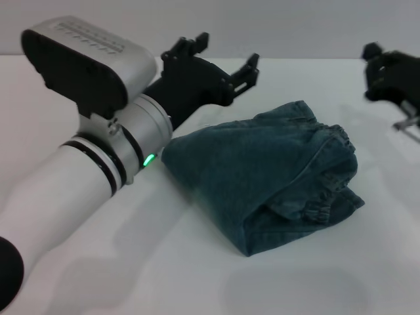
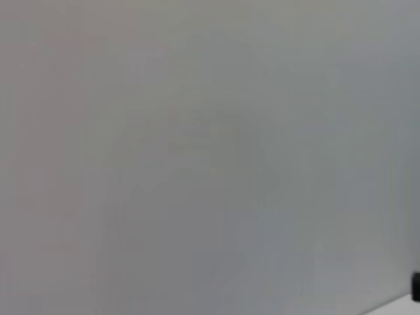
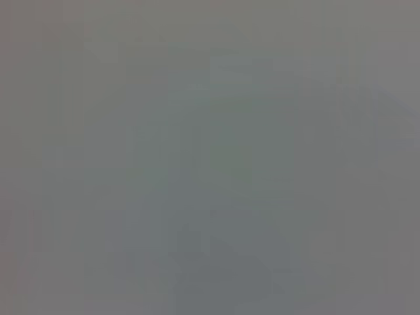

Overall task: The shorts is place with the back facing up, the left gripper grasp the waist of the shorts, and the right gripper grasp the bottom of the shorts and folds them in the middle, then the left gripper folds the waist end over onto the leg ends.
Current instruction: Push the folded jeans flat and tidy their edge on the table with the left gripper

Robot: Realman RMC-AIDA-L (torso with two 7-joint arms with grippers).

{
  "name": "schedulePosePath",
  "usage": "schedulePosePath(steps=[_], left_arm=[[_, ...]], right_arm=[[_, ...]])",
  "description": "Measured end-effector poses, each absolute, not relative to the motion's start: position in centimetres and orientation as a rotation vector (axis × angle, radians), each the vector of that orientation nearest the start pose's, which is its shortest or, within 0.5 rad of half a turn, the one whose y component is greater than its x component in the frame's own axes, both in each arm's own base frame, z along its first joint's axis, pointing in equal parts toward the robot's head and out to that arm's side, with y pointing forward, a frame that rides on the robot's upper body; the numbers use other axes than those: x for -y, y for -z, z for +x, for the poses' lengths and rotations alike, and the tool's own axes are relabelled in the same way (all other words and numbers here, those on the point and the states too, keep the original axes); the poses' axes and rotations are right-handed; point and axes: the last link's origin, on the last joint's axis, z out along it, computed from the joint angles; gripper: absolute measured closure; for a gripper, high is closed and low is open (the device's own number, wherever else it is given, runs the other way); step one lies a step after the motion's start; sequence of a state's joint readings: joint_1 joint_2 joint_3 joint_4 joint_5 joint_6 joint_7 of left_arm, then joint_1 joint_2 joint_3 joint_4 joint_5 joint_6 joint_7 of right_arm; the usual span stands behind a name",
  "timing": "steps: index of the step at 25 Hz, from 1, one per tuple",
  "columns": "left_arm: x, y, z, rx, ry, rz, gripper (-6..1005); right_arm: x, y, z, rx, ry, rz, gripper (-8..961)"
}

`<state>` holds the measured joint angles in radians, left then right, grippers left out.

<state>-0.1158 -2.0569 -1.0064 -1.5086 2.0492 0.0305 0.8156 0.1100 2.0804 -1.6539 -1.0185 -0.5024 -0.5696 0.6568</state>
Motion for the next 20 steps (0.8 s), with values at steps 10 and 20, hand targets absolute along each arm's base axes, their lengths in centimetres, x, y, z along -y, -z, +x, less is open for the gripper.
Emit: schedulePosePath(steps=[10, 20], left_arm=[[-32.3, 3.5, -12.9, 0.503, 0.727, -1.950, 151], [-32.5, 4.2, -13.6, 0.516, 0.701, -1.959, 152]], right_arm=[[-31.3, 2.1, 25.9, -0.293, -0.744, -1.965, 860], [-28.8, 5.6, 29.7, -0.526, -0.717, -2.000, 858]])
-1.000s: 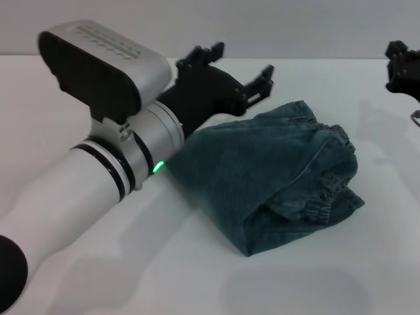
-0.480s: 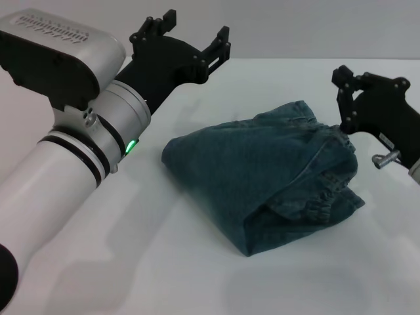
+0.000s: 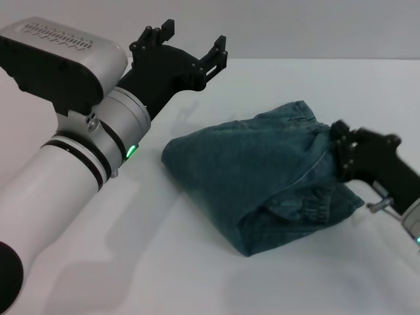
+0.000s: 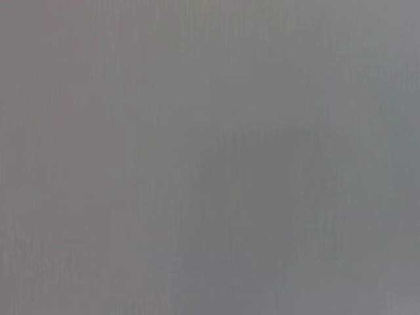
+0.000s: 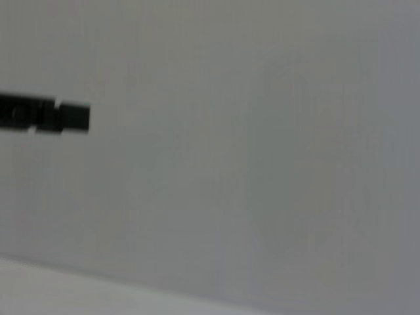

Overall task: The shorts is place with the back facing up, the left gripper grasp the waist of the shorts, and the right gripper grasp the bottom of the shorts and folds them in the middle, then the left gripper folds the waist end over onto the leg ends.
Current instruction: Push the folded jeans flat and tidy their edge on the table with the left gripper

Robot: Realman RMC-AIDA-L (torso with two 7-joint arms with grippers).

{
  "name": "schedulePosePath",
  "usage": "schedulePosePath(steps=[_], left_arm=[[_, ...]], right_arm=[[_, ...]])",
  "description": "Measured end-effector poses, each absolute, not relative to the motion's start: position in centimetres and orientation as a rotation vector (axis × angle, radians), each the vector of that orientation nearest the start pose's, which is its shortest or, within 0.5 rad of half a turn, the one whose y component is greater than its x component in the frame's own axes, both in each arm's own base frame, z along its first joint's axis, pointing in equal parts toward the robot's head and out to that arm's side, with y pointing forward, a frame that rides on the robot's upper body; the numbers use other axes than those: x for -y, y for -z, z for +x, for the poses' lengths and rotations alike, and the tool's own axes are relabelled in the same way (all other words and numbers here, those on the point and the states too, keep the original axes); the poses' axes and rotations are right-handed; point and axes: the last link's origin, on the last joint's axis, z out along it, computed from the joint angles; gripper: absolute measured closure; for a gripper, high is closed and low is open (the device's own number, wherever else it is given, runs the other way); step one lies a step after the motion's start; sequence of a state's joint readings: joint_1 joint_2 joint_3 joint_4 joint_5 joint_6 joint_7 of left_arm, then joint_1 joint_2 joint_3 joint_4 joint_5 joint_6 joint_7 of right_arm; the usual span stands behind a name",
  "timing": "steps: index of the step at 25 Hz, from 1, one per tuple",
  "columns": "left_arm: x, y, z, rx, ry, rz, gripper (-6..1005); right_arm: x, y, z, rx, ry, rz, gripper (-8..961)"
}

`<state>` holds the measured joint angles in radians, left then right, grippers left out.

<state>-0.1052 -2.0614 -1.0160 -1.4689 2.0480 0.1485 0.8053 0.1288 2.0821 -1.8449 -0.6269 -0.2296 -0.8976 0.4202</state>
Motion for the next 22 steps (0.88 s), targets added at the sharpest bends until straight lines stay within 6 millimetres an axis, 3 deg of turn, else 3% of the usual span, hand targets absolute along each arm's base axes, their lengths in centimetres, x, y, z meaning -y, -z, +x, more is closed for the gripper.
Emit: schedulePosePath(steps=[7, 12, 15, 22], left_arm=[[-32.3, 4.2, -13.5, 0.517, 0.705, -1.961, 152], [-32.2, 4.2, -13.9, 0.527, 0.699, -1.956, 152], [-32.1, 4.1, -13.9, 0.529, 0.698, -1.955, 152], [-32.0, 3.9, -13.7, 0.524, 0.709, -1.951, 152]], right_arm=[[-27.7, 7.8, 31.1, -0.602, -0.640, -2.083, 857], [-27.1, 7.9, 32.4, -0.676, -0.619, -2.058, 856], [-27.5, 7.4, 31.5, -0.644, -0.675, -2.044, 855], [-29.6, 7.2, 27.0, -0.514, -0.816, -2.080, 854]])
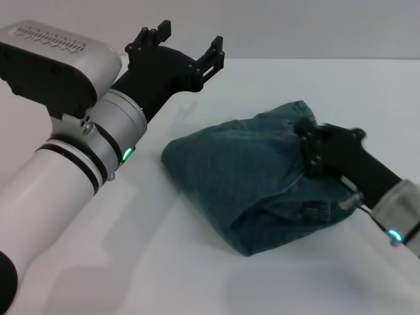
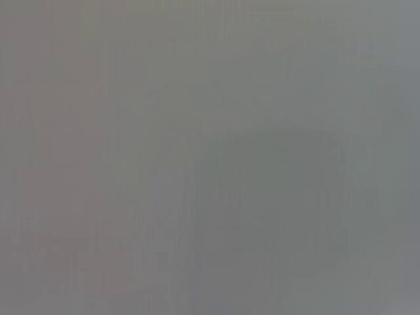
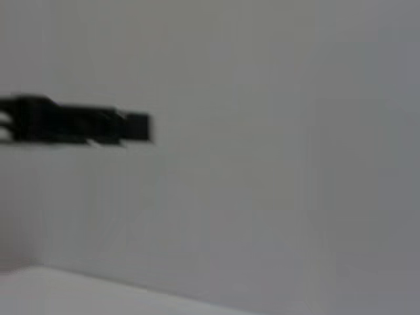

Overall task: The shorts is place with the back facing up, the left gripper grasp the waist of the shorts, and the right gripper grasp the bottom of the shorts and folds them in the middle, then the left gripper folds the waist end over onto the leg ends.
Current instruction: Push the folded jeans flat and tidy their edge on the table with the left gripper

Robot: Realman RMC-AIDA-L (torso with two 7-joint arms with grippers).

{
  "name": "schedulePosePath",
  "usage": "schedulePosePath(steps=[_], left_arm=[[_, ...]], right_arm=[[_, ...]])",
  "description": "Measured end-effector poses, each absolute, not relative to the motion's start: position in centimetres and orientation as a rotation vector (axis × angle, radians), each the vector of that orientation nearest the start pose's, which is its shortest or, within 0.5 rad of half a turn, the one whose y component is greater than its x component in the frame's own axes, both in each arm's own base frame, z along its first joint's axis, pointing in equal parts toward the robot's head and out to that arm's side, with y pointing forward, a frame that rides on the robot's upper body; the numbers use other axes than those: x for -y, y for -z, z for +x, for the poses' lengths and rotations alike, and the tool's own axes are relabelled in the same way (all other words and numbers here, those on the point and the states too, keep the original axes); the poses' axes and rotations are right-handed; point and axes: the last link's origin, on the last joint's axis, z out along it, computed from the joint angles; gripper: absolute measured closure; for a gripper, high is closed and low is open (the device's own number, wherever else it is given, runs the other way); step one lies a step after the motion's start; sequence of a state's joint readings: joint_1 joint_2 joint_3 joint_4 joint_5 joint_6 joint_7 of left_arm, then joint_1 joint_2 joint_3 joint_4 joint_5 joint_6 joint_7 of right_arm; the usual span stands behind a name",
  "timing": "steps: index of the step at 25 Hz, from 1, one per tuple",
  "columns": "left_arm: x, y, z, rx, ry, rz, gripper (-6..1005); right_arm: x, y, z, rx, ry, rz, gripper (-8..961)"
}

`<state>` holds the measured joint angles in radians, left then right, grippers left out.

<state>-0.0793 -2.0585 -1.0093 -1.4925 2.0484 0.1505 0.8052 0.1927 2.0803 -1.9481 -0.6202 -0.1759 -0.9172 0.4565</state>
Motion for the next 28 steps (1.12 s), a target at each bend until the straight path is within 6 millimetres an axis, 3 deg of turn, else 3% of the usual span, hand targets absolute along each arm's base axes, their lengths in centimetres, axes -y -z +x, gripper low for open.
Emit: schedulePosePath(steps=[4, 10, 17, 28], left_arm=[[-32.0, 3.7, -13.3, 0.513, 0.717, -1.950, 152], [-32.1, 3.6, -13.0, 0.503, 0.726, -1.951, 152], [-32.3, 3.3, -13.0, 0.501, 0.732, -1.932, 153], [-32.2, 3.3, -13.3, 0.507, 0.725, -1.925, 153]], right_arm=[[-29.8, 8.1, 24.6, -0.475, -0.876, -2.135, 853], [-30.3, 9.7, 23.4, -0.512, -0.870, -2.212, 852], [-30.2, 12.4, 24.9, -0.648, -0.739, -2.302, 851], [-29.2, 12.5, 27.2, -0.649, -0.641, -2.303, 849]])
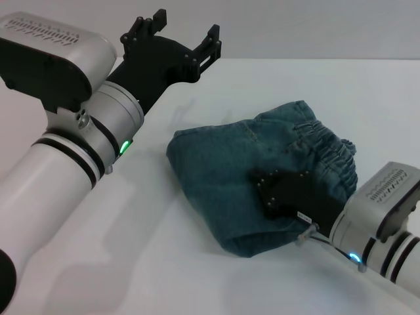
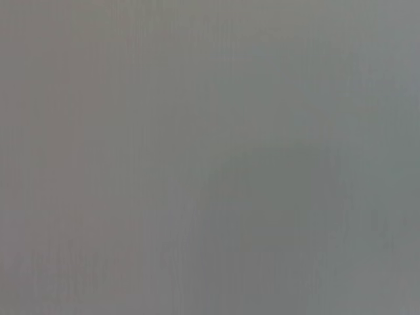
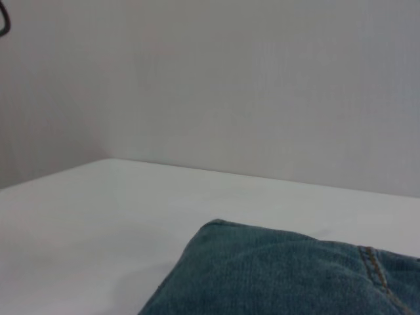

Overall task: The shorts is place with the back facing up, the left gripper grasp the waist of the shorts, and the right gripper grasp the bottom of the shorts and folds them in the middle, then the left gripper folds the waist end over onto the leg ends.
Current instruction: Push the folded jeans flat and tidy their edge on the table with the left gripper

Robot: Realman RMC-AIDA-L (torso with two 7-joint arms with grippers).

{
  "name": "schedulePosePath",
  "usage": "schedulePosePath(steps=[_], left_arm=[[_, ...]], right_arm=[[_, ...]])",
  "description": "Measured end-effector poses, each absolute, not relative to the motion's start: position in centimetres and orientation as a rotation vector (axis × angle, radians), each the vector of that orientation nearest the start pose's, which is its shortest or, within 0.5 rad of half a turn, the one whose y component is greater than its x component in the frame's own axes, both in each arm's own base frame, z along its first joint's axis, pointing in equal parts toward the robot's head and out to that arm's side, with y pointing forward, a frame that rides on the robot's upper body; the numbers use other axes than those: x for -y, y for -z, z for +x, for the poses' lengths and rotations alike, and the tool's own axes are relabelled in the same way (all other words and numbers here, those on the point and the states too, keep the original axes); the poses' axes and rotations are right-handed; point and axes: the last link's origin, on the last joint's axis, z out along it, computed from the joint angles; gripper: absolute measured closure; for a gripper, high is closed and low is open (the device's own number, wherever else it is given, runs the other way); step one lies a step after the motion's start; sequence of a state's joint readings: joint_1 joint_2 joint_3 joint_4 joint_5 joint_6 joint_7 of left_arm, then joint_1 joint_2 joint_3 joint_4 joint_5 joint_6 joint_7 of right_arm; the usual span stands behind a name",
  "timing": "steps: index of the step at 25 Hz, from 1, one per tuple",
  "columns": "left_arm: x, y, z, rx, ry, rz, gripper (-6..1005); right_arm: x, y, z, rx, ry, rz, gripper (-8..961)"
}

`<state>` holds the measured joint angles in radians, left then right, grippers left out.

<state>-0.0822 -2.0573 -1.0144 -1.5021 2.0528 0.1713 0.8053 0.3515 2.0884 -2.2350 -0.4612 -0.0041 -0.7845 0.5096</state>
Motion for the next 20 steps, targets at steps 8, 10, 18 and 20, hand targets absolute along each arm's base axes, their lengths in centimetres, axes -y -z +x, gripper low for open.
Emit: schedulePosePath(steps=[8, 10, 18, 20], left_arm=[[-32.1, 3.4, -13.4, 0.511, 0.723, -1.927, 153], [-32.1, 3.5, -13.4, 0.510, 0.723, -1.929, 153], [-32.2, 3.7, -13.4, 0.514, 0.721, -1.933, 153], [-32.2, 3.7, -13.4, 0.515, 0.720, -1.933, 154]], right_arm=[[-30.4, 11.2, 24.5, -0.472, -0.729, -2.248, 847], [-30.7, 10.9, 24.6, -0.449, -0.717, -2.226, 847], [-29.9, 10.0, 27.1, -0.543, -0.687, -2.133, 846], [-29.3, 10.2, 28.0, -0.567, -0.659, -2.130, 845]])
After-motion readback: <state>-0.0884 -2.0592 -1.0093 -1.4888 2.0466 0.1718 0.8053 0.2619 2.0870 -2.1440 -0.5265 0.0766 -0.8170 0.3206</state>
